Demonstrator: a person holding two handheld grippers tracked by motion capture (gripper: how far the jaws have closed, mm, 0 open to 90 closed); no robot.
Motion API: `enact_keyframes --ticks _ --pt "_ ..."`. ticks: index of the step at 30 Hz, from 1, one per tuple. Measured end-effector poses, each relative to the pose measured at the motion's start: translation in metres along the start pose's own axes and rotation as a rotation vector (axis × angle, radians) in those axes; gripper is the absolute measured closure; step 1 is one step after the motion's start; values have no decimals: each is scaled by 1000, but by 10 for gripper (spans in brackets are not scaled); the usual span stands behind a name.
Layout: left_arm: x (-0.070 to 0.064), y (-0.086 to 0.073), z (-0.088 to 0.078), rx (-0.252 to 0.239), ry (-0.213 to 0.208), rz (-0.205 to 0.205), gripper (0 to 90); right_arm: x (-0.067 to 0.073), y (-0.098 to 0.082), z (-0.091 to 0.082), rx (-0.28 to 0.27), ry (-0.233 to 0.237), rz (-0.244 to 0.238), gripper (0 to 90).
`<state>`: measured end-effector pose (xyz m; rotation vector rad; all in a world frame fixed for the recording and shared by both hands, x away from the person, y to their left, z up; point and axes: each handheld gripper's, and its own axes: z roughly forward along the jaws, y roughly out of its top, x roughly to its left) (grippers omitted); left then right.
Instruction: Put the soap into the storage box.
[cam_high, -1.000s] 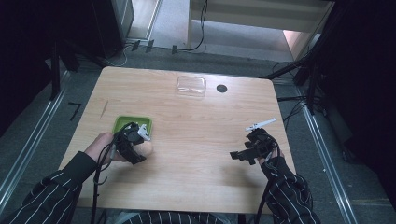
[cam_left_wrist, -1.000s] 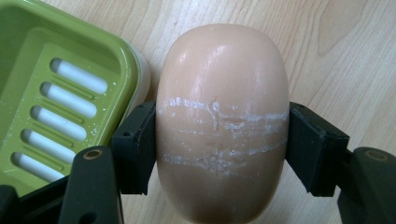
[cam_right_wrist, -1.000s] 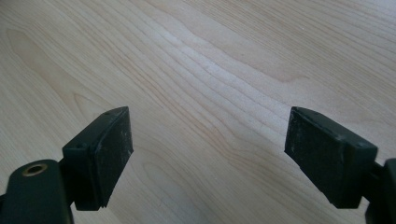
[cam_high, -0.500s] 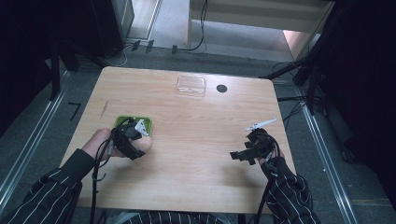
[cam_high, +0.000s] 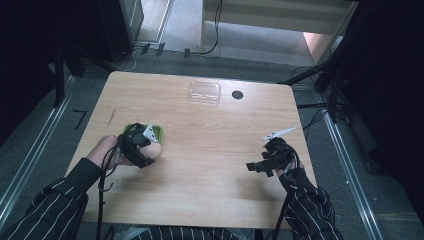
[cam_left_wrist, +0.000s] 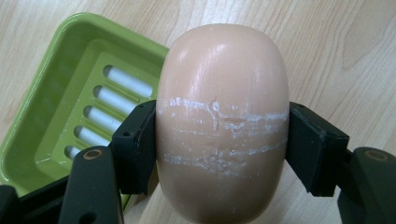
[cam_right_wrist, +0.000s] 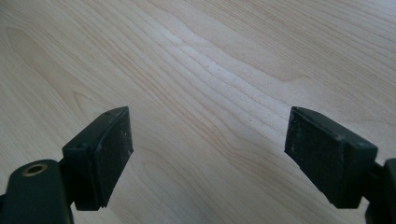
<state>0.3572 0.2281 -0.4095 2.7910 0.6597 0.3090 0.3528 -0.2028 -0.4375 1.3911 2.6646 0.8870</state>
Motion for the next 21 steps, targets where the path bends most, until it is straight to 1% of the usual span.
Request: enact_keyframes --ticks 2,4,9,13,19,21 --pt "1 0 -1 -1 2 -7 338 0 0 0 -1 1 -1 160" --pt "3 -1 -2 -14 -4 -16 337 0 0 0 -1 -1 1 160" --pt "6 1 -3 -15 4 -16 338 0 0 0 -2 1 -2 160" --pt "10 5 -4 -20 2 -12 338 -1 0 0 -2 1 -5 160" --pt "16 7 -6 -31 8 -24 338 0 0 0 0 -1 3 160" --pt "19 8 -7 -32 9 -22 338 0 0 0 -1 -1 2 160"
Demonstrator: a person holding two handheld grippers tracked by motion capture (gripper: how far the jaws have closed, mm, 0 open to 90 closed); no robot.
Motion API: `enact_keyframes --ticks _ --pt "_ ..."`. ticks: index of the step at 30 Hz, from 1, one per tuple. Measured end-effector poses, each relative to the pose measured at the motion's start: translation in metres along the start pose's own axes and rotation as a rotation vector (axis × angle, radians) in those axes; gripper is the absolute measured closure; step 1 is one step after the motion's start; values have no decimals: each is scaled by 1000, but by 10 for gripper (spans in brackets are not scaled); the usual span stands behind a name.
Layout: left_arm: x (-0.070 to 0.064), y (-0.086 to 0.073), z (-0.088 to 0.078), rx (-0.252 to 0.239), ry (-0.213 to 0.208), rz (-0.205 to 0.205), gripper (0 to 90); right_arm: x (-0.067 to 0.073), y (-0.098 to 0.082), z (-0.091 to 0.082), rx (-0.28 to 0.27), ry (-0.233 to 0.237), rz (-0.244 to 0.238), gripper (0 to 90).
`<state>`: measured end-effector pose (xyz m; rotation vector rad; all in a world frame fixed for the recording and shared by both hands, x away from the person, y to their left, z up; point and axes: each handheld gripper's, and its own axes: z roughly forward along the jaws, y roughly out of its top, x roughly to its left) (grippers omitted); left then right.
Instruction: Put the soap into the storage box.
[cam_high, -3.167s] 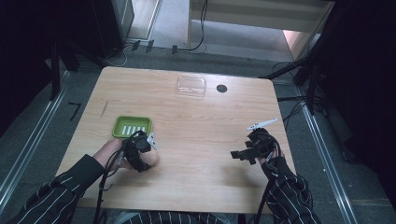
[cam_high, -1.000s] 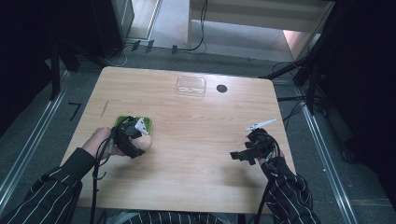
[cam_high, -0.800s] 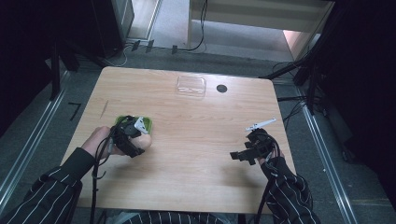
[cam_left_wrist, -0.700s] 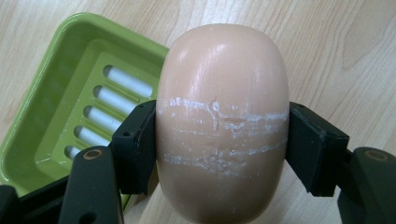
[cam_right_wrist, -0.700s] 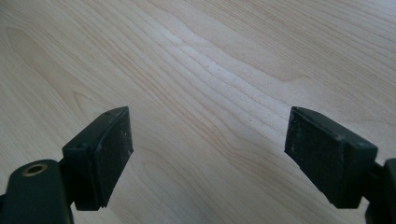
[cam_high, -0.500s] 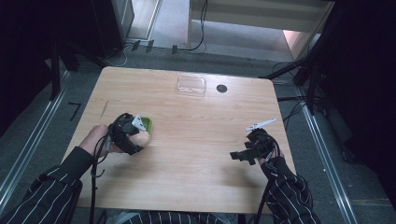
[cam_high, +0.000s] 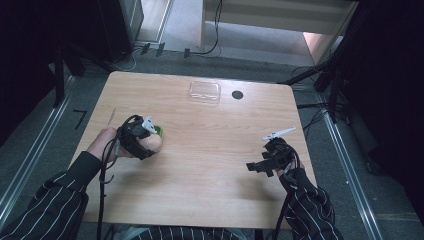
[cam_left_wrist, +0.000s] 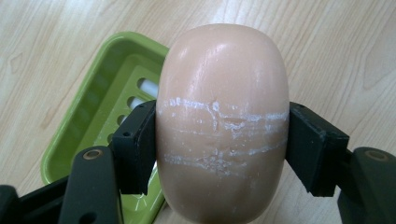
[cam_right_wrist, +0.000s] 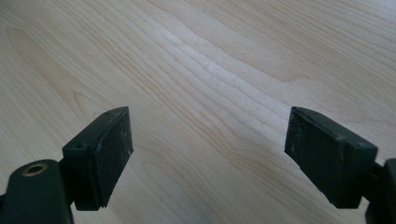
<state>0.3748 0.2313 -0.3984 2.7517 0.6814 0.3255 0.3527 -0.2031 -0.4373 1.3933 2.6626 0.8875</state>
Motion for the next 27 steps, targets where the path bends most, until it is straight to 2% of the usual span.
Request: enact_keyframes --ticks 4,12,20,23,27 --pt "6 -1 0 -5 5 -20 338 0 0 0 0 -1 1 160" --pt "11 -3 0 -1 1 -23 338 -1 0 1 1 2 1 160" --pt "22 -5 3 -3 2 -59 338 0 0 1 2 4 -4 160" --pt "24 -5 3 -1 1 -51 338 0 0 1 3 5 -2 160" --pt "26 -7 5 2 4 -61 338 0 0 0 5 2 0 160"
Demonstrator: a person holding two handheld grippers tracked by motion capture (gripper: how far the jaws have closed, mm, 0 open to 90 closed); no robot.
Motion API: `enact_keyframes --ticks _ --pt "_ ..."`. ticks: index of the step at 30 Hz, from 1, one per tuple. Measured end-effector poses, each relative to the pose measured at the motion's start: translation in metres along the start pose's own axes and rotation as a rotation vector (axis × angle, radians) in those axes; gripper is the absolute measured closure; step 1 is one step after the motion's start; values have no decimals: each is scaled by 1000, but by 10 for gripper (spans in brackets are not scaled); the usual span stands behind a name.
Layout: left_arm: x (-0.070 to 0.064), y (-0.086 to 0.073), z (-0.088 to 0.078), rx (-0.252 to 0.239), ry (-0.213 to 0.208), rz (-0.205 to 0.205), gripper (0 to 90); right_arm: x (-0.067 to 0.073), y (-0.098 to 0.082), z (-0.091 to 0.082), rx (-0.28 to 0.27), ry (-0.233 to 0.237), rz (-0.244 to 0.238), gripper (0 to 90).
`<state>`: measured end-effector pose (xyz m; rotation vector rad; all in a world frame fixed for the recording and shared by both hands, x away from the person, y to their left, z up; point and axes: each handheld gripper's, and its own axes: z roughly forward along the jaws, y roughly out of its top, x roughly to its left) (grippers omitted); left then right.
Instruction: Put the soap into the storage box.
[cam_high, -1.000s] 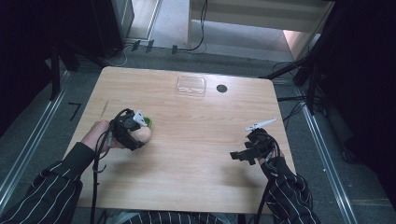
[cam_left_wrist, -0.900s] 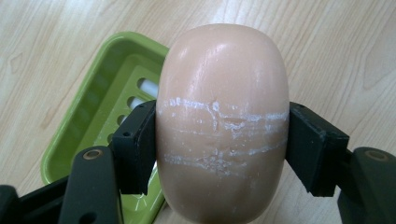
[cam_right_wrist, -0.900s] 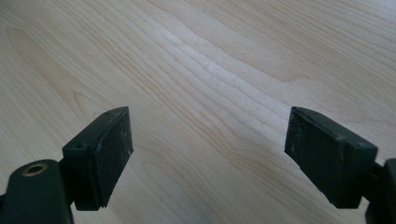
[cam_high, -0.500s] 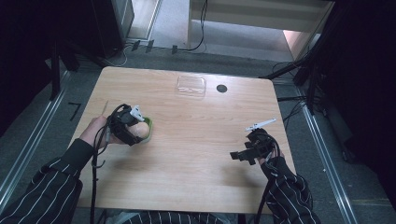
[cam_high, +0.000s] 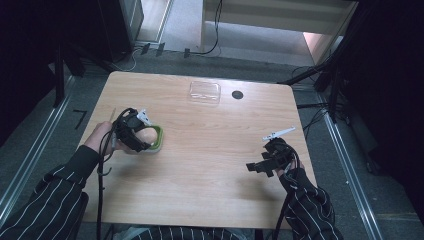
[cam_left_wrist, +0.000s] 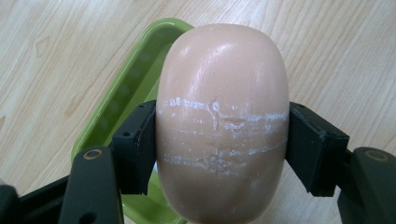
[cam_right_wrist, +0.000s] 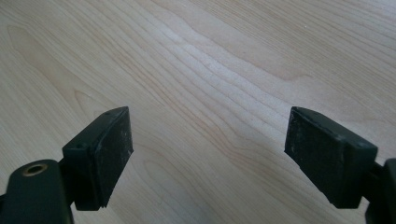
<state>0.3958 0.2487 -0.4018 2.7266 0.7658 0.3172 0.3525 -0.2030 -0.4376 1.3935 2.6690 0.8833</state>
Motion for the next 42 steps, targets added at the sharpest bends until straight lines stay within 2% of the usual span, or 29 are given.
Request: enact_keyframes --ticks 12,22,24,33,35,42 --pt "14 1 6 -2 9 3 338 -1 1 1 -2 2 -2 160" --pt "17 -2 10 -4 3 -7 337 0 0 1 1 3 -6 160" --pt "18 -1 11 -1 0 10 337 0 0 1 1 3 -6 160" --pt "21 0 15 -1 4 2 337 0 0 1 0 2 -8 160" --pt "22 0 16 2 6 13 337 1 0 1 2 0 -5 160" --pt "25 2 18 -3 7 11 337 0 0 1 2 1 -5 159"
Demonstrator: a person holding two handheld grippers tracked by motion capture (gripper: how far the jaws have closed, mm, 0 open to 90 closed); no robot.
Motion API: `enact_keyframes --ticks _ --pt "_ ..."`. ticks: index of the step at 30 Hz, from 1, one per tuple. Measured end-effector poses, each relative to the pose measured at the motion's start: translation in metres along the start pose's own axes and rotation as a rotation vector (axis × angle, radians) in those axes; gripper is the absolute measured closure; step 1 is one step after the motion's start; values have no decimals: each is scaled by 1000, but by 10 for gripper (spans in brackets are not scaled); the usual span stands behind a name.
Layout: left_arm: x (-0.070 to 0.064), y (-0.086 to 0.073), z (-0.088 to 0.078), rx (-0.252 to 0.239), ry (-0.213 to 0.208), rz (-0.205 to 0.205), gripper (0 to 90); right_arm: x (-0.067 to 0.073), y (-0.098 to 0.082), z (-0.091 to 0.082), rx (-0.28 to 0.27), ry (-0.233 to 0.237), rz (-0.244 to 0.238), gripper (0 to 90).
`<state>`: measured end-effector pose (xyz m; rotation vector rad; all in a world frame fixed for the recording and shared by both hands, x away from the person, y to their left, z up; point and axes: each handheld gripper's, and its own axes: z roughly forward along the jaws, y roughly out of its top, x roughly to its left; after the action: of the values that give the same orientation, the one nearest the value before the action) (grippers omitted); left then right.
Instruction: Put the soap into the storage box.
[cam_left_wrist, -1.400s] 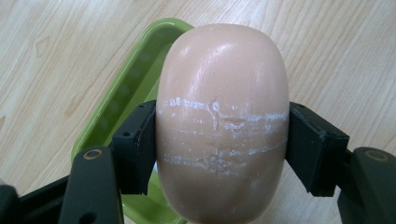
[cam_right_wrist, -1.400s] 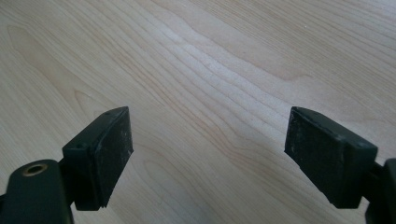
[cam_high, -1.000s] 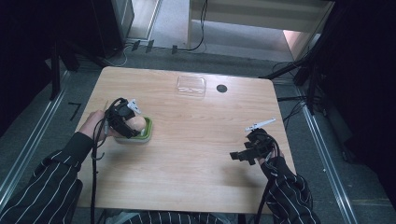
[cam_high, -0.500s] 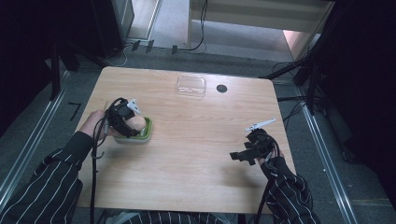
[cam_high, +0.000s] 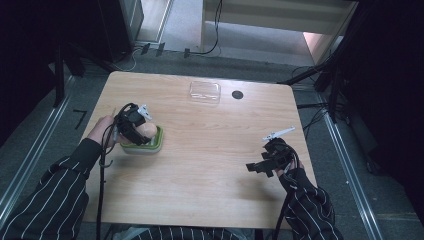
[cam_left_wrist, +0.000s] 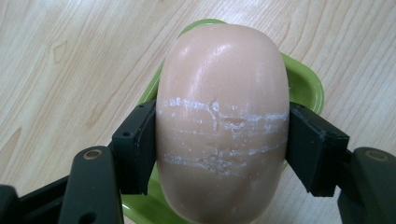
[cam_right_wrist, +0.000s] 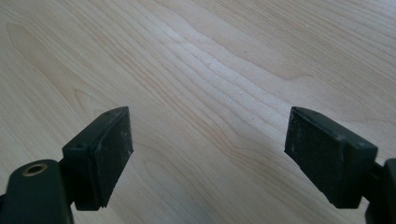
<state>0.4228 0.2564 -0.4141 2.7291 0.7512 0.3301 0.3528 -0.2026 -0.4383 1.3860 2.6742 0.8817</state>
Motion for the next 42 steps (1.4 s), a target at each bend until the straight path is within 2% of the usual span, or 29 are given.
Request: enact_keyframes --ticks 12,16,28,42 --pt "3 -4 3 -8 2 -17 337 0 0 0 0 1 0 160" --pt "5 -6 5 -20 -22 -34 337 0 0 1 3 6 2 160" --pt "7 -9 9 -16 -4 -27 337 0 0 1 5 3 1 160" --pt "6 -10 13 -12 -2 -35 337 0 0 1 10 1 -4 160"
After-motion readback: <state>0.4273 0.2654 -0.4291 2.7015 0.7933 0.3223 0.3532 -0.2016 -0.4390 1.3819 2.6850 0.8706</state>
